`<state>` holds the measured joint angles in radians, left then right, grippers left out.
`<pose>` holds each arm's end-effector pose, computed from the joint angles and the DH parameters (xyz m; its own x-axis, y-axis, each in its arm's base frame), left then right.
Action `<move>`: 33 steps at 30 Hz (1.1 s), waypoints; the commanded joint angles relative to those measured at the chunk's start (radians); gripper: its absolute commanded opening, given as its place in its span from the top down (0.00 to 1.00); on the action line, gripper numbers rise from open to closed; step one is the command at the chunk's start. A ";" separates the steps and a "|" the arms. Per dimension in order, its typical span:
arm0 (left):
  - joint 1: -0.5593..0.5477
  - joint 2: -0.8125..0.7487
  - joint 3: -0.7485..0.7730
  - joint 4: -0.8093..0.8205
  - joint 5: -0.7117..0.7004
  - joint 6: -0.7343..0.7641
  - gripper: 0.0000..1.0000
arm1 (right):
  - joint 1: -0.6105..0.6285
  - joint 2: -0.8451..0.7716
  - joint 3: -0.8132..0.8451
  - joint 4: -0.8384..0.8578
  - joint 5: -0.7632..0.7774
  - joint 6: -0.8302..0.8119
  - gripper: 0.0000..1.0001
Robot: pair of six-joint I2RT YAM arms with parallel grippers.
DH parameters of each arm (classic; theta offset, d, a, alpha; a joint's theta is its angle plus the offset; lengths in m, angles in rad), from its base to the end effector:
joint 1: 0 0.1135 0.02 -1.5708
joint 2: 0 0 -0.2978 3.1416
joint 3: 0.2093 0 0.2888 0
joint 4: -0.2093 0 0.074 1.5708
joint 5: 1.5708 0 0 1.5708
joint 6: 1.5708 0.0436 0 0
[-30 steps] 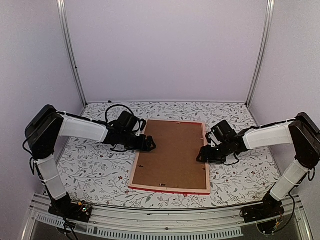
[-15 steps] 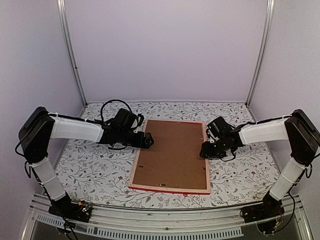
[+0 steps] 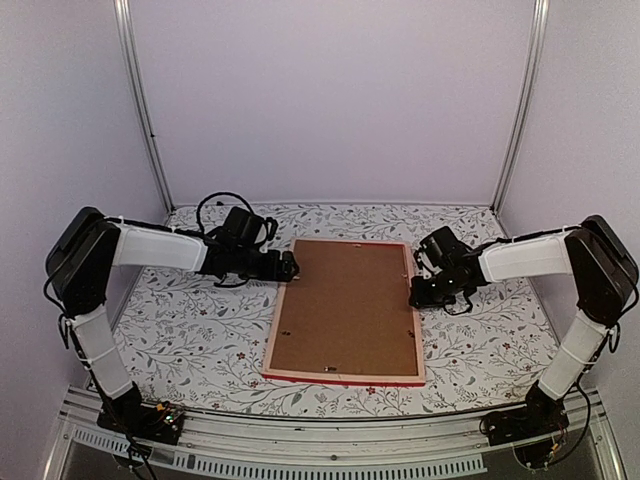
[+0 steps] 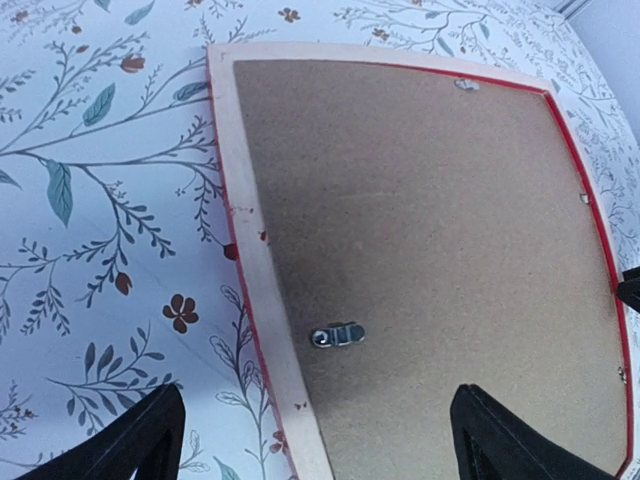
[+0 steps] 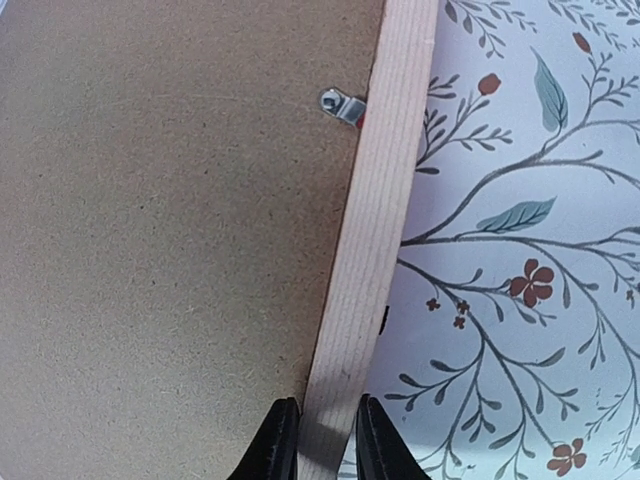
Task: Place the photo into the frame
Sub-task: Adjust the photo frame at the center of the board.
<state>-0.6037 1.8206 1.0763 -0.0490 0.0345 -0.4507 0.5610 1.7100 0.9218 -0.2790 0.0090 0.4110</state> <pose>0.3486 -0.2423 0.1710 -0.7839 0.0118 -0.6207 0.2731 0.9045 -0.3277 0.3049 0.1911 0.1474 -0.8909 -0.0880 -0.4455 -0.1880 0.9645 0.1856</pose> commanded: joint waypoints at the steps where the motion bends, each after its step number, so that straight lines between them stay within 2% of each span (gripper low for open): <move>1: 0.011 0.046 0.012 0.026 0.077 -0.014 0.06 | -0.036 0.022 0.020 0.012 -0.016 -0.111 0.80; 7: 0.011 0.038 -0.043 0.100 0.149 -0.069 0.07 | -0.053 0.029 0.036 0.014 -0.089 -0.215 0.84; 12: 0.011 0.009 -0.072 0.107 0.124 -0.107 0.08 | -0.055 0.022 0.050 0.008 -0.128 -0.256 0.83; 16: 0.012 0.011 -0.061 0.085 0.074 -0.112 0.08 | -0.055 0.015 0.061 0.008 -0.136 -0.220 0.76; 22: 0.026 0.027 -0.030 0.071 0.076 -0.103 0.10 | -0.055 0.000 0.076 0.004 -0.132 -0.158 0.61; 28: 0.034 0.029 0.002 0.054 0.064 -0.091 0.16 | -0.055 0.006 0.086 0.004 -0.123 -0.122 0.57; 33: 0.035 0.015 -0.002 0.052 0.036 -0.086 0.16 | -0.055 -0.027 0.080 0.010 -0.093 -0.096 0.50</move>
<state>-0.5808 1.8622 1.0599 0.0158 0.1036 -0.5503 0.5045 1.7233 0.9829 -0.2832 -0.1078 0.2810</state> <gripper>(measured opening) 0.835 0.474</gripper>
